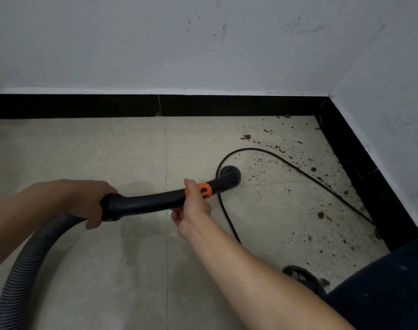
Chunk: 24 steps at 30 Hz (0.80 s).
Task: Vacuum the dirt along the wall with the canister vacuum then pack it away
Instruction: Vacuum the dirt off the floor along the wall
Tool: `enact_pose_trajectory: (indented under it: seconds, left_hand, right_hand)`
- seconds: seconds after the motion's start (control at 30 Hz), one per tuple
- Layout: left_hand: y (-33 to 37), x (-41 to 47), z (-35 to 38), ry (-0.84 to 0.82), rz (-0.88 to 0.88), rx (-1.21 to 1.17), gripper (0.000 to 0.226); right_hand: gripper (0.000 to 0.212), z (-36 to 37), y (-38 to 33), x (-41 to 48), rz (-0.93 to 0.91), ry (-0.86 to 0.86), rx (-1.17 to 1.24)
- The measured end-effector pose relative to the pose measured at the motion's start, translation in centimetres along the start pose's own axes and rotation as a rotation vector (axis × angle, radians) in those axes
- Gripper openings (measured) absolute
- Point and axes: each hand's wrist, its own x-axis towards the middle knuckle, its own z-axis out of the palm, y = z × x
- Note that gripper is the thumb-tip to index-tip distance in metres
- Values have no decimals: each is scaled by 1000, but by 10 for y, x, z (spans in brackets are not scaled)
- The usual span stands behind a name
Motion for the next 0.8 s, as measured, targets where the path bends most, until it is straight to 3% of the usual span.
enact_pose_trajectory:
  seconds: [0.13,0.33,0.67,0.8]
  left_hand:
    - [18,15,-10,57,84,-173,38]
    - [43,33,-21,104,151,-245,38]
    - [-38,28,8,15,-84,227,48]
    - [-19,28,5,-32,-66,282,51]
  right_hand:
    - [29,3,-40,12,-72,13,-24]
    - [24,1,-80,17,-143,39,52]
    - [32,10,38,-2,102,-39,89]
    - [34,-13,44,-7,120,-36,112]
